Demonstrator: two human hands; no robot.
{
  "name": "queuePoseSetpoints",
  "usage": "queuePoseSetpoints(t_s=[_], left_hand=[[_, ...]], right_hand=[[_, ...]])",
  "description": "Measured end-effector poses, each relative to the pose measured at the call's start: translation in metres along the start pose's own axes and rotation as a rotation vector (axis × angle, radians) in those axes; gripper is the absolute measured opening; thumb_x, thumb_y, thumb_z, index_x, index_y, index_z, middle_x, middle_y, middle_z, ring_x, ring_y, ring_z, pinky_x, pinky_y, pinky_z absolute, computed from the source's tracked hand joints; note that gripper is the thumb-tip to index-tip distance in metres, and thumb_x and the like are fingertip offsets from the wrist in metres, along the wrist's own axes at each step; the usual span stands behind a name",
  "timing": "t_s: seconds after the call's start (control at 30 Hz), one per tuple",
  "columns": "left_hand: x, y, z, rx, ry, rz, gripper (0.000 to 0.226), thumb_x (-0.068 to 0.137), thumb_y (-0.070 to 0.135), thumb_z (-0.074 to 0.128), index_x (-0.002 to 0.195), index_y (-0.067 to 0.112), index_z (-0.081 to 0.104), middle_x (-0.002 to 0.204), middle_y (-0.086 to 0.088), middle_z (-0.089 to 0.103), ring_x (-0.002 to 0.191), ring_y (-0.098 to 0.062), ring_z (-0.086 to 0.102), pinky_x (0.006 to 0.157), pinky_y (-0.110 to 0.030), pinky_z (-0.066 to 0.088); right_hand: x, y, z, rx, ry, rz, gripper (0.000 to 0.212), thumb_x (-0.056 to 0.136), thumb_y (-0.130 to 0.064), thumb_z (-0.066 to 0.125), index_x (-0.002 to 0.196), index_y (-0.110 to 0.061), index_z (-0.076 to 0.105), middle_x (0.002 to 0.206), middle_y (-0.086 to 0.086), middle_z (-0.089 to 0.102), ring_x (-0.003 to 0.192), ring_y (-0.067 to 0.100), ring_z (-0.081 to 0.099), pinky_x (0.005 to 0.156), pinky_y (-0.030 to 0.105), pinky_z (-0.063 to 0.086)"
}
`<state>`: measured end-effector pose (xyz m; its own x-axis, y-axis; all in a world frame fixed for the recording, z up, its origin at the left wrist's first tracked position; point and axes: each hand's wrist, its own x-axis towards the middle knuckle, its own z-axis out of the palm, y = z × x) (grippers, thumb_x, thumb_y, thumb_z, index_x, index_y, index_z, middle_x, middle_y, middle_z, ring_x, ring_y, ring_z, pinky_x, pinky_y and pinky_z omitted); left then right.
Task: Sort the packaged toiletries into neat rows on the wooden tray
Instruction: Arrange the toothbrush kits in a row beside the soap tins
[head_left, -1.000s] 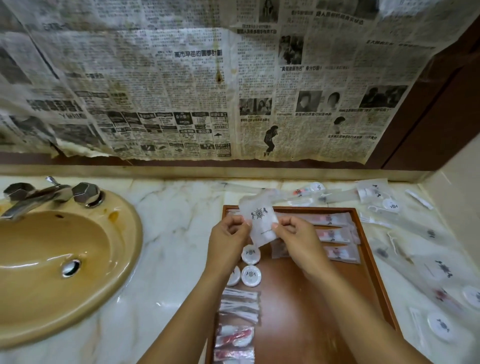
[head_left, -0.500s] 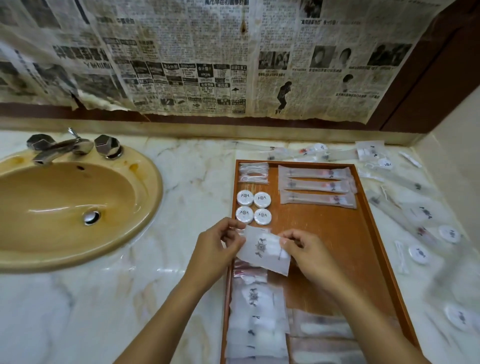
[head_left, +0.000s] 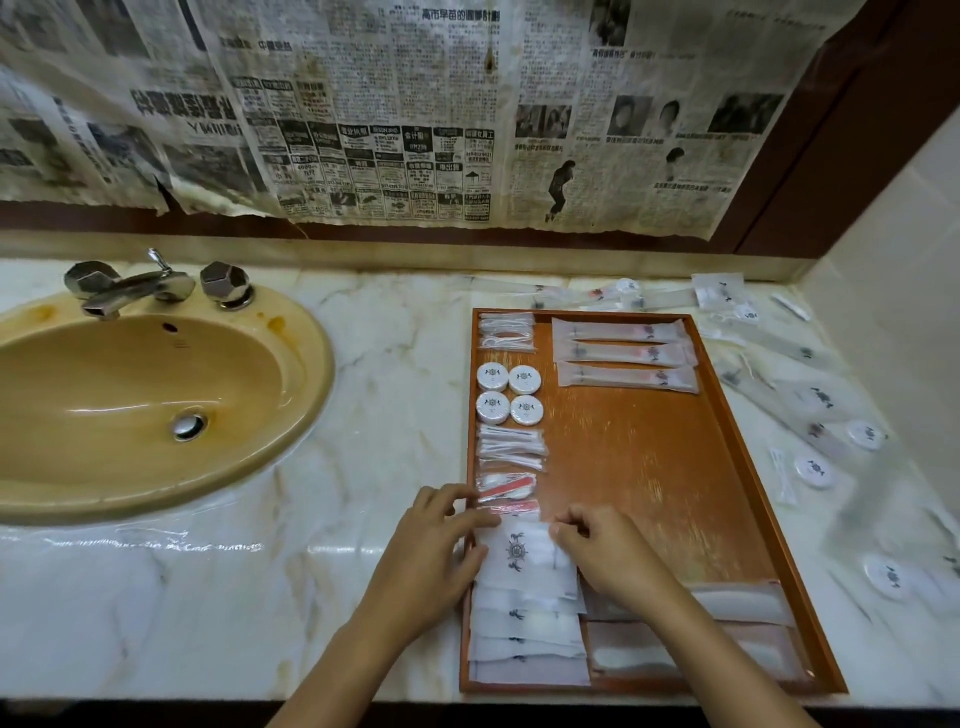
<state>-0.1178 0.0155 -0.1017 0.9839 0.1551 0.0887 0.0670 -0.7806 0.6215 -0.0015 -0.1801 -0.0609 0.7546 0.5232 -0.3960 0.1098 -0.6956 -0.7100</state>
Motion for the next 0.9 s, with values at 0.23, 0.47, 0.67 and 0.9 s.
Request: queuePoseSetpoints(t_s=[0.23,0.47,0.67,0.9], left_hand=[[-0.019,-0.006,0.007,-0.001,0.033,0.025,0.023,0.088,0.041,0.055,0.109,0.043,0.065,0.137,0.022,0.037,0.125,-0.002,0.032,0.102,-0.030,0.041],[-0.023,-0.006,0.009,-0.005,0.038,0.005,0.025,0.092,0.044,0.047,0.108,0.042,0.067,0.140,0.014,0.040,0.129,-0.008,0.033,0.102,-0.033,0.041],[-0.021,-0.007,0.011,0.001,0.029,-0.069,0.032,0.094,0.049,0.039,0.110,0.042,0.067,0.142,0.013,0.036,0.131,-0.007,0.029,0.103,-0.031,0.039],[-0.029,0.010,0.009,-0.199,0.138,-0.131,0.036,0.097,0.046,0.032,0.122,0.044,0.058,0.138,0.029,0.034,0.130,-0.002,0.035,0.103,-0.023,0.036]], right_hand=[[-0.010,0.003,0.012,-0.062,0.036,-0.006,0.011,0.095,-0.024,0.061,0.092,-0.025,0.071,0.082,-0.016,0.065,0.067,-0.005,0.055,0.058,0.007,0.040],[-0.010,0.008,0.019,-0.040,0.130,0.004,0.008,0.088,-0.019,0.069,0.086,-0.026,0.071,0.081,-0.013,0.068,0.071,-0.002,0.059,0.060,0.008,0.042],[-0.003,0.007,0.025,-0.066,0.237,-0.021,0.008,0.086,-0.020,0.071,0.084,-0.027,0.069,0.085,-0.010,0.063,0.075,0.002,0.058,0.063,0.012,0.043],[-0.020,0.014,0.030,0.004,0.453,-0.155,0.013,0.098,-0.022,0.055,0.100,-0.026,0.068,0.097,-0.015,0.058,0.090,-0.009,0.053,0.074,0.004,0.039]])
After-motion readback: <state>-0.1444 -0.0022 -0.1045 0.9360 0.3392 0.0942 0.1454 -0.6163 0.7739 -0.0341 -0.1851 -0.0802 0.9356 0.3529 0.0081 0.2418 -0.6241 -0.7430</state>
